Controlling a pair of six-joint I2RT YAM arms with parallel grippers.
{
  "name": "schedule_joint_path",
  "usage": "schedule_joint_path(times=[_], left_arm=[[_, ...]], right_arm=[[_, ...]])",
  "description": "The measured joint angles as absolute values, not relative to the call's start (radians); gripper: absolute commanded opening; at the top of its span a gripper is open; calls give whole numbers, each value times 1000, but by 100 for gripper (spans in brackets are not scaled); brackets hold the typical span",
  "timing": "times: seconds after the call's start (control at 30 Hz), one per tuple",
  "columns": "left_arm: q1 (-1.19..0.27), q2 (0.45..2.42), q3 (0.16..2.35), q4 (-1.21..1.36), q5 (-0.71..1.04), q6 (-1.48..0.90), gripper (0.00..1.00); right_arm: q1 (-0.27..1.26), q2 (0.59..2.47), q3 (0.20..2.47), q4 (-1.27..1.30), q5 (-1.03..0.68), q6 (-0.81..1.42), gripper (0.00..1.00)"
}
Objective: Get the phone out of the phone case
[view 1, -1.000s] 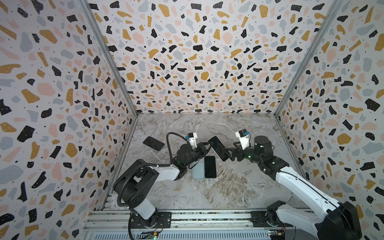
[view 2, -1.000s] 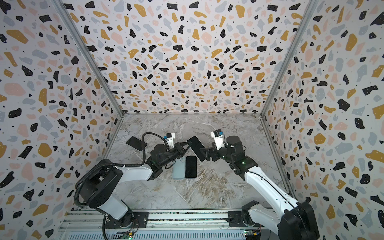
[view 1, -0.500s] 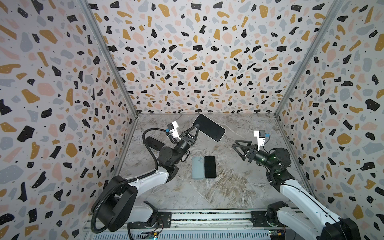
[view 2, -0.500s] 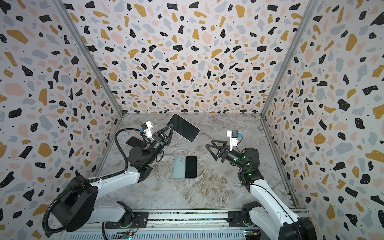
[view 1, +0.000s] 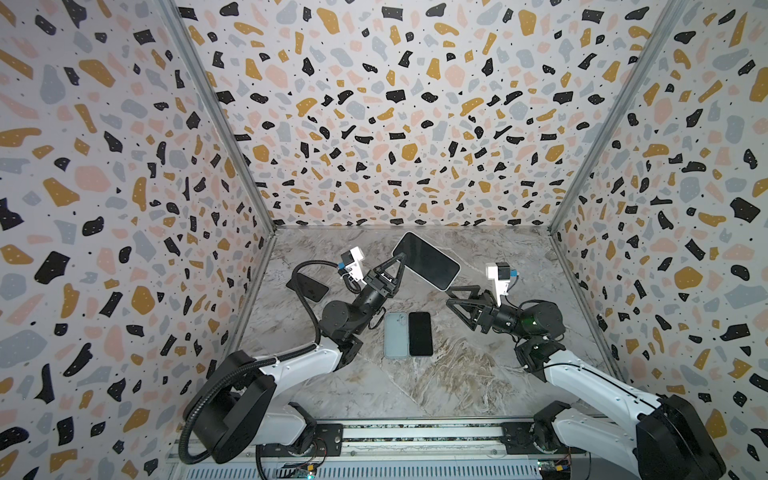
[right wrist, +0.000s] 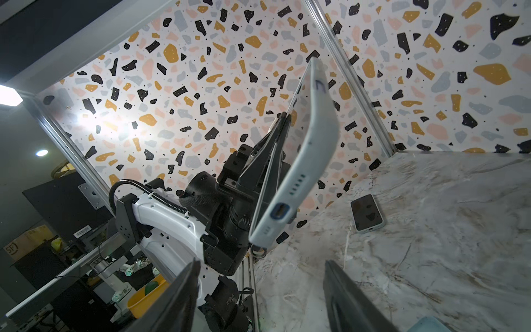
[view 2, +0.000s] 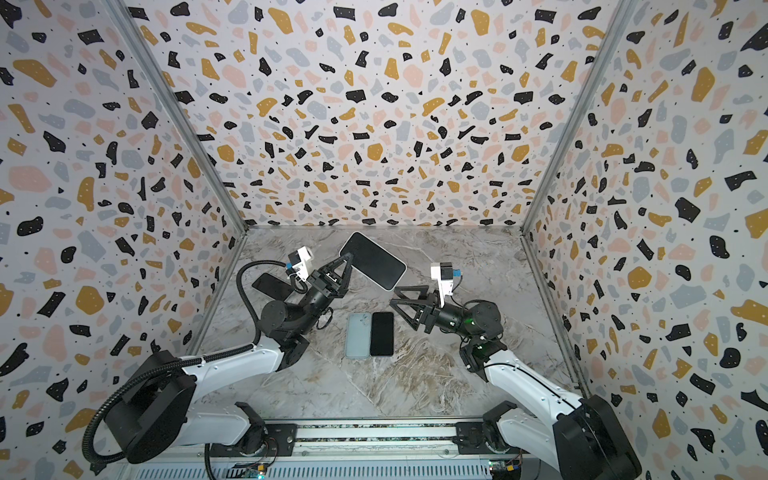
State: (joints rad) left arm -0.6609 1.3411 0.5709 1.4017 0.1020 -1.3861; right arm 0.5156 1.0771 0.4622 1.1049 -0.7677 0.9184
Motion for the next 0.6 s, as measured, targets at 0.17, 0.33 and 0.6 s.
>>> schedule_joint_path(times=[0.17,0.33,0.6], left_arm=[[-672,1346,563,1423,95,-1393,0],[-682,1355,563,1434,94,-1393,0],[-691,1367,563,1441,94,-1393,0]], right_arm=[[519,1103,463,1145,-764,941,56],[519,1113,466,1164,-761,951,50],[520,1135,482,1184,-759,967,37]])
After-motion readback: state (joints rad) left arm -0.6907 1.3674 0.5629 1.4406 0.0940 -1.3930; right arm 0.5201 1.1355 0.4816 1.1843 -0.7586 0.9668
